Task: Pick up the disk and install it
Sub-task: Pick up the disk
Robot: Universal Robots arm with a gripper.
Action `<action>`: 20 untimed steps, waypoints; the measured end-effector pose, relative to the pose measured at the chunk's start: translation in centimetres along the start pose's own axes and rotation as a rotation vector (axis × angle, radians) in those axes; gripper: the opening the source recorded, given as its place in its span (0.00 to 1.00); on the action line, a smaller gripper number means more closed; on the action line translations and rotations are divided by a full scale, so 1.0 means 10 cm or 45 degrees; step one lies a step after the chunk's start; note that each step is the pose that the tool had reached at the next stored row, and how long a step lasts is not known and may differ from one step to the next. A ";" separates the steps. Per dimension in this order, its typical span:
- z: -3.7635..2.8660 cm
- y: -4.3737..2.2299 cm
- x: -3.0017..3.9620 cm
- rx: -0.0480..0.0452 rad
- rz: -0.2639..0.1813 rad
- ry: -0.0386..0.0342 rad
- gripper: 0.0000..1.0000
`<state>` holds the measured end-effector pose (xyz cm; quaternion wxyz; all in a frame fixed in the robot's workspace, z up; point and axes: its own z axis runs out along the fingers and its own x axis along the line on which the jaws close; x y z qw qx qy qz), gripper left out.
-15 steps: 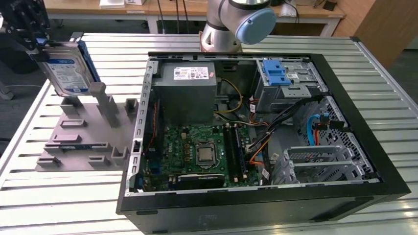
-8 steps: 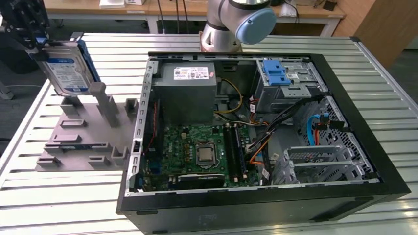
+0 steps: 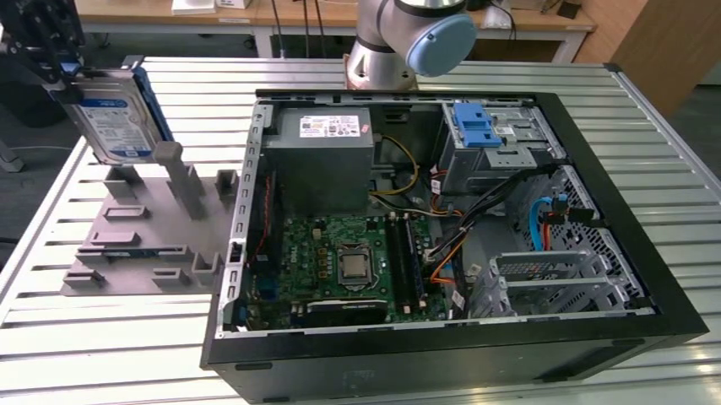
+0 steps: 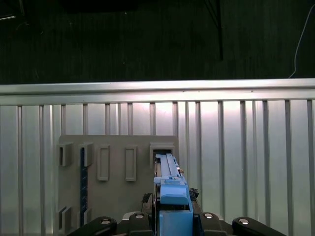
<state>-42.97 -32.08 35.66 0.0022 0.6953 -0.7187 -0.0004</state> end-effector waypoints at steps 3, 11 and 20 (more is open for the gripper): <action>-0.010 0.000 -0.001 0.000 0.000 -0.0001 0.36; -0.038 0.000 -0.002 0.000 0.000 0.0000 0.36; -0.073 0.000 -0.003 0.000 0.000 0.0000 0.36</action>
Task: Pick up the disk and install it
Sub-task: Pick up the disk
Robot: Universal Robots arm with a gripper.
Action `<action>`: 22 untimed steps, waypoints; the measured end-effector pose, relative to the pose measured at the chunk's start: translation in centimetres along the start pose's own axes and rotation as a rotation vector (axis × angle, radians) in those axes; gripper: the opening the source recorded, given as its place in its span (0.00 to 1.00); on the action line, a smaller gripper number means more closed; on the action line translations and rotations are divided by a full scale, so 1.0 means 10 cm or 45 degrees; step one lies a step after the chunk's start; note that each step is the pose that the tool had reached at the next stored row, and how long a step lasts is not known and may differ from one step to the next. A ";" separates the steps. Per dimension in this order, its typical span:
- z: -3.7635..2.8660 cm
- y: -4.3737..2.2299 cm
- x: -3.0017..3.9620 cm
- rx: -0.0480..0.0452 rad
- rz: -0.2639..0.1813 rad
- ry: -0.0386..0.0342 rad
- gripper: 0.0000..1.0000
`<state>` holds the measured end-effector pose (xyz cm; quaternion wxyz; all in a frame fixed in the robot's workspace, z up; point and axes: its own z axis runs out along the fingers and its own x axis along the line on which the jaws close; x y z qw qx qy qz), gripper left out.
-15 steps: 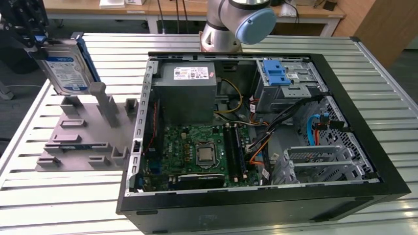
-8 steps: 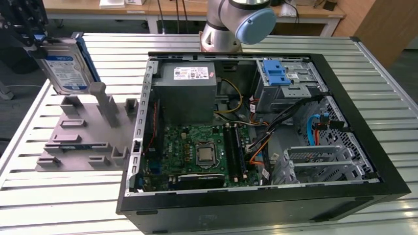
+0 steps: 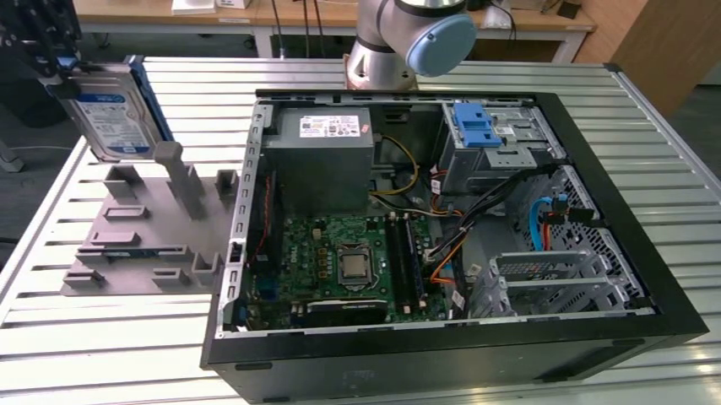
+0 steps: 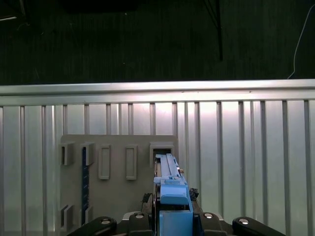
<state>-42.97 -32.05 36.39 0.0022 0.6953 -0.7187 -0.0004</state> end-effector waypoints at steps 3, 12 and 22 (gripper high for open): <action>-0.012 0.000 0.000 0.000 0.000 -0.0001 0.36; -0.047 0.000 -0.001 0.000 0.000 0.0000 0.36; -0.087 0.000 -0.001 0.000 0.000 -0.0001 0.36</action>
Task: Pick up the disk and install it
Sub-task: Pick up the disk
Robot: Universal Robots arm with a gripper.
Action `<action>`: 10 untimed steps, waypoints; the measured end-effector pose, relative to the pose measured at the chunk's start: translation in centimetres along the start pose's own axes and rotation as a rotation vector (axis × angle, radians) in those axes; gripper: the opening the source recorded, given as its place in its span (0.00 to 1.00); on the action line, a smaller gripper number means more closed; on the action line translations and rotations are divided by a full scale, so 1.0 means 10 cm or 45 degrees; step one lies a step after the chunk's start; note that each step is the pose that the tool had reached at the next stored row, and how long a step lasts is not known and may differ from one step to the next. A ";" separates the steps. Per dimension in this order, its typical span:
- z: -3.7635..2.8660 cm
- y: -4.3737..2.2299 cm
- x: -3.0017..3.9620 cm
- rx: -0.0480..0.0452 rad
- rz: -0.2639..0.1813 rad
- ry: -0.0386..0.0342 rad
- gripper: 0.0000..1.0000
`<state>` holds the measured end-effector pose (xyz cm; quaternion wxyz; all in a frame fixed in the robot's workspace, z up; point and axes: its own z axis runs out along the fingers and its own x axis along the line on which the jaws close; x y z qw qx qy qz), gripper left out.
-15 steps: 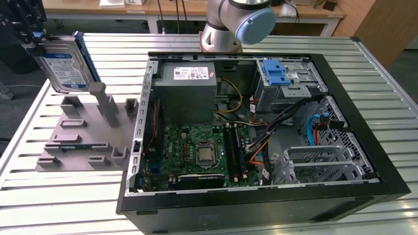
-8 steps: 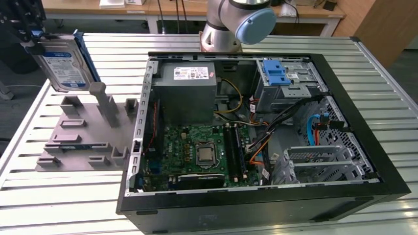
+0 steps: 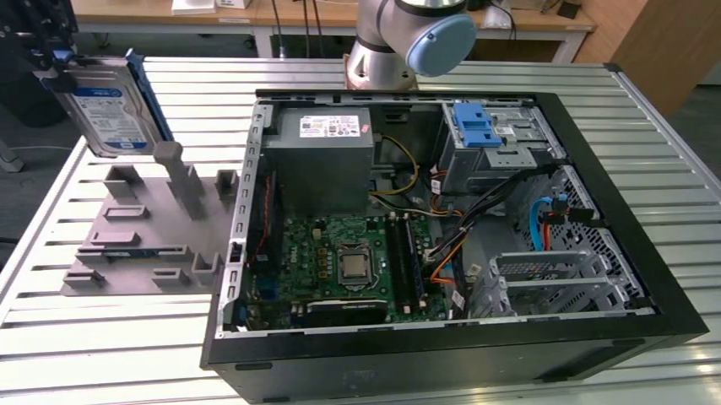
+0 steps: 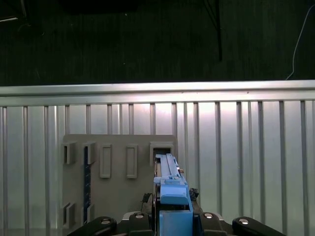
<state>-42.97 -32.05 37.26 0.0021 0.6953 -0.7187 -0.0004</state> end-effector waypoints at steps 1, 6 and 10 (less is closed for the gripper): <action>-0.005 0.000 0.000 0.000 0.000 0.0001 0.36; -0.026 0.000 0.000 0.000 0.000 0.0000 0.36; -0.041 0.000 0.000 0.000 0.000 0.0001 0.36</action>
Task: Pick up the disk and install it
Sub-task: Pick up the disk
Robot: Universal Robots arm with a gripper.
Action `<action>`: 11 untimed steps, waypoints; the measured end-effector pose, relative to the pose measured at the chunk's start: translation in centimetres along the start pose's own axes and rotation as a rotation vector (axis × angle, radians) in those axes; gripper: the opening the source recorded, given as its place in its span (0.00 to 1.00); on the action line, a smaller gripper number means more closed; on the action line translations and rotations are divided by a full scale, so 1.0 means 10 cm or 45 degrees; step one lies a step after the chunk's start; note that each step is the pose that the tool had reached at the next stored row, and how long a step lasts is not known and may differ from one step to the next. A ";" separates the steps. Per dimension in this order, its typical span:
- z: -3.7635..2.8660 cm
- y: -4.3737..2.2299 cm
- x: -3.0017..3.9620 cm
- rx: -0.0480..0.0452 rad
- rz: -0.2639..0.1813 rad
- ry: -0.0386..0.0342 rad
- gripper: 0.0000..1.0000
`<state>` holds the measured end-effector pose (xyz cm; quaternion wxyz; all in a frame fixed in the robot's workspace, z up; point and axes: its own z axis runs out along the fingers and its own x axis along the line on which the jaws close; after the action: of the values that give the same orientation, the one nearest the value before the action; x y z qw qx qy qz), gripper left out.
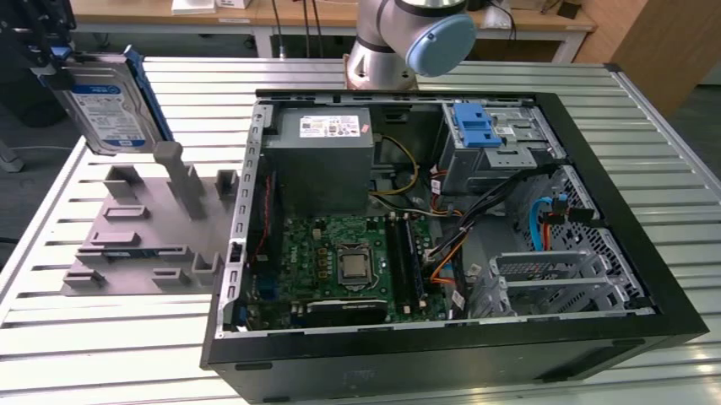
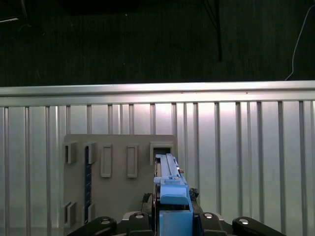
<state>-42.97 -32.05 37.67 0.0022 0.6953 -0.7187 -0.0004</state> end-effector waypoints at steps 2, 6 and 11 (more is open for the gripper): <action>-0.009 0.000 0.000 0.000 0.000 0.0000 0.36; -0.028 0.000 0.000 0.000 0.000 0.0000 0.36; -0.048 0.000 0.000 0.000 0.000 -0.0001 0.36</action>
<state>-42.97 -32.05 38.15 0.0021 0.6953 -0.7187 -0.0004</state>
